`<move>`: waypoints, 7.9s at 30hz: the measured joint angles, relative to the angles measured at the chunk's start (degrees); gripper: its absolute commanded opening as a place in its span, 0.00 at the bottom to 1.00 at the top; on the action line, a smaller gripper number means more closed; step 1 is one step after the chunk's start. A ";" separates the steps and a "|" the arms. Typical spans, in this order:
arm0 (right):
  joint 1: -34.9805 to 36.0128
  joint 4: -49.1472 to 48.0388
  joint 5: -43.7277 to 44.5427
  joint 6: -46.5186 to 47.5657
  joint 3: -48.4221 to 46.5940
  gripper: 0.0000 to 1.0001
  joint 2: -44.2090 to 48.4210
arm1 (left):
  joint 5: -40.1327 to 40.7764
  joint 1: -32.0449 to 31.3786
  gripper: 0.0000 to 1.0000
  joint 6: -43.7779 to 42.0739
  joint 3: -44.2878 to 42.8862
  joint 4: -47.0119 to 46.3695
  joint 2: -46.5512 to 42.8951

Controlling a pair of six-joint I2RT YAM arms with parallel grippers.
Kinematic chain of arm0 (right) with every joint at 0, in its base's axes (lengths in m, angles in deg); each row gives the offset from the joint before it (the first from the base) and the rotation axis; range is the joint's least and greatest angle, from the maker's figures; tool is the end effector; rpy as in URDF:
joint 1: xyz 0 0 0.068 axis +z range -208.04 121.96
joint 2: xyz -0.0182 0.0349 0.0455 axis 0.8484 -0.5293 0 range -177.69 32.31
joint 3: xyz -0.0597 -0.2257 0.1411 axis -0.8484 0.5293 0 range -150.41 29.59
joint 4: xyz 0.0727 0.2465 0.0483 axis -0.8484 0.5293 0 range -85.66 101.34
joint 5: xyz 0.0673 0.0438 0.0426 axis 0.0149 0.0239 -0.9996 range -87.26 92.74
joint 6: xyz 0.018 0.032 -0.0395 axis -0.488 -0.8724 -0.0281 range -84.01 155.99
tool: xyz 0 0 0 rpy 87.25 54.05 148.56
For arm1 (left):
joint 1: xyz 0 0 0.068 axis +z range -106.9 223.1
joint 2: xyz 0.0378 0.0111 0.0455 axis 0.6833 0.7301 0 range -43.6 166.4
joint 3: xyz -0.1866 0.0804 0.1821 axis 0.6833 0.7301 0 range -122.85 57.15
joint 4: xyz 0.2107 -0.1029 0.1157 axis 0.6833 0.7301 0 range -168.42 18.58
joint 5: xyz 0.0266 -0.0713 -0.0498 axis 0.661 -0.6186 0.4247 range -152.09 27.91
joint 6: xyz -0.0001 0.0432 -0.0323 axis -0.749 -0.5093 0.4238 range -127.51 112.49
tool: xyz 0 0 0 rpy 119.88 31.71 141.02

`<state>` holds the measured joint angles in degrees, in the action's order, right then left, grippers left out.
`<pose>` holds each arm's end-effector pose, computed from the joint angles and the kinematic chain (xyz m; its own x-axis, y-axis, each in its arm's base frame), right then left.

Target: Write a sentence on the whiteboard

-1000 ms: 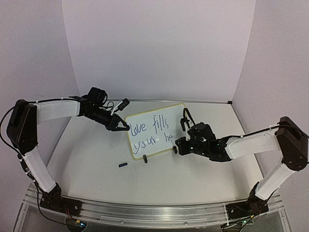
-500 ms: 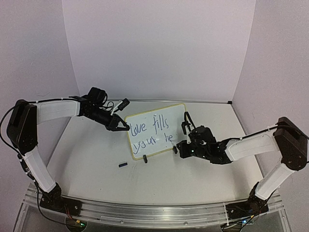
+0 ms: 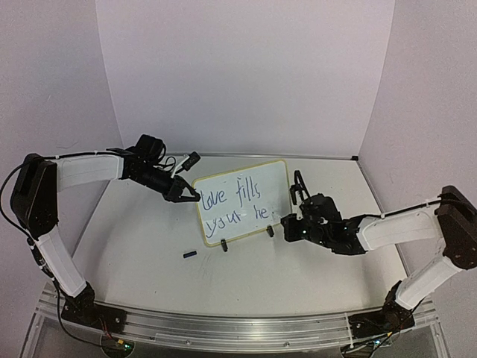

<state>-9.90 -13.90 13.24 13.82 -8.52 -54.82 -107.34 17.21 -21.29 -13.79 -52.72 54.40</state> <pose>0.2093 0.2238 0.1757 -0.5533 -0.0614 -0.8307 -0.4525 0.8594 0.2379 0.3149 -0.1809 0.2380 -0.5302 0.4438 -0.7225 0.8447 0.3500 -0.4050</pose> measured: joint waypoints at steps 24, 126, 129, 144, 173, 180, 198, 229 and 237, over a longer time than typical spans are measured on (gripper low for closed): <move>-10.05 -0.76 -16.15 3.93 3.52 0.00 8.20 | 0.48 -0.46 0.00 -0.46 -0.31 0.31 -0.13; -17.75 -8.66 -34.34 2.93 1.84 0.00 -2.93 | 0.46 -0.59 0.00 -1.18 -0.33 0.39 -0.13; -17.75 -8.68 -34.10 2.78 2.49 0.00 -2.99 | 0.46 -0.59 0.00 -1.18 -0.35 0.37 -0.13; -17.75 -7.37 -30.71 2.32 3.76 0.00 2.56 | 0.46 -0.59 0.00 -1.20 -0.35 0.37 -0.13; -17.75 -6.58 -32.52 1.53 -0.52 0.00 -1.95 | 0.87 -0.68 0.00 -1.14 -0.68 1.16 -0.11; -17.66 -6.51 -30.84 1.20 -0.37 0.00 -1.44 | 0.87 -0.68 0.00 -1.16 -0.70 1.25 -0.11; -17.70 -6.71 -29.94 0.61 2.25 0.00 -1.38 | 0.87 -0.70 0.00 -1.18 -0.72 1.27 -0.11; -17.73 -6.05 -30.18 0.17 1.68 0.00 -1.57 | 0.90 -0.70 0.00 -1.18 -0.74 1.33 -0.11; -17.75 -6.08 -27.54 -0.35 1.68 0.00 0.57 | 0.87 -0.70 0.00 -1.20 -0.74 1.29 -0.11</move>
<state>-27.65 -19.97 -14.30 13.47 -6.84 -54.25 -106.47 16.51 -22.49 -14.53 -51.43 54.29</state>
